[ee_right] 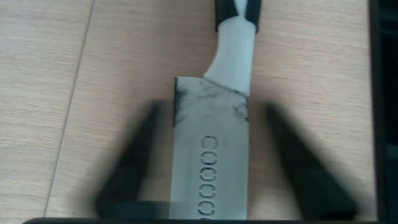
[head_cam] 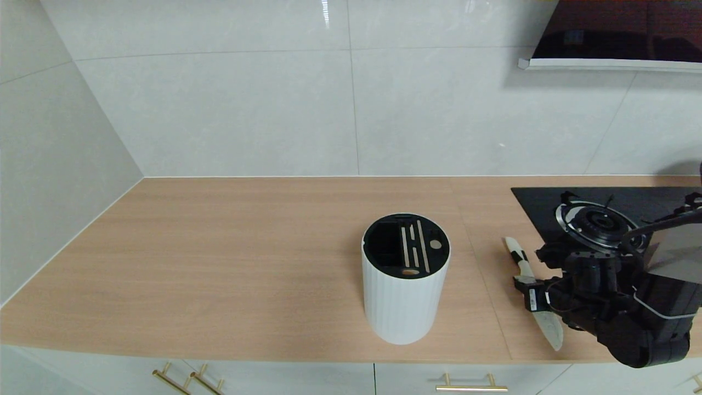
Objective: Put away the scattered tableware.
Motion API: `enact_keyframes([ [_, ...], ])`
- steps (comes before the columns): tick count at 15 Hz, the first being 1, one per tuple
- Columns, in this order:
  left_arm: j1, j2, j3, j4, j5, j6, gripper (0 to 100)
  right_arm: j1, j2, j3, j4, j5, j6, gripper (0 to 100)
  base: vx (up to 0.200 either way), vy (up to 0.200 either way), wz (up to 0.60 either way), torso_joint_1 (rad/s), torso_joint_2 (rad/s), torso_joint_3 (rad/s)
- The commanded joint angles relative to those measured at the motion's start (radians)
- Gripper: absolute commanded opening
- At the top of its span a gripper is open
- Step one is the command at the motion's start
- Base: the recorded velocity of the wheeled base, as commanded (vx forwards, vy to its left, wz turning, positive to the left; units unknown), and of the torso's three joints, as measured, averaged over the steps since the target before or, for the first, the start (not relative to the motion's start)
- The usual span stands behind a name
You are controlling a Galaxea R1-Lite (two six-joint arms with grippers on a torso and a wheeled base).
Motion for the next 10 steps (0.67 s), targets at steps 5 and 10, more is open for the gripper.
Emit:
enact_keyframes([
  [5,0.0,0.002,0.0,0.0,0.0,0.0,100,0.0,0.007,-0.004,0.006,-0.003,0.0,0,0.0,0.0,0.0,0.0,0.0,0.0],
  [10,-0.001,0.002,0.0,0.0,0.0,0.001,100,-0.003,-0.13,0.018,0.012,-0.006,0.006,0,0.0,0.0,0.0,0.0,0.0,0.0],
])
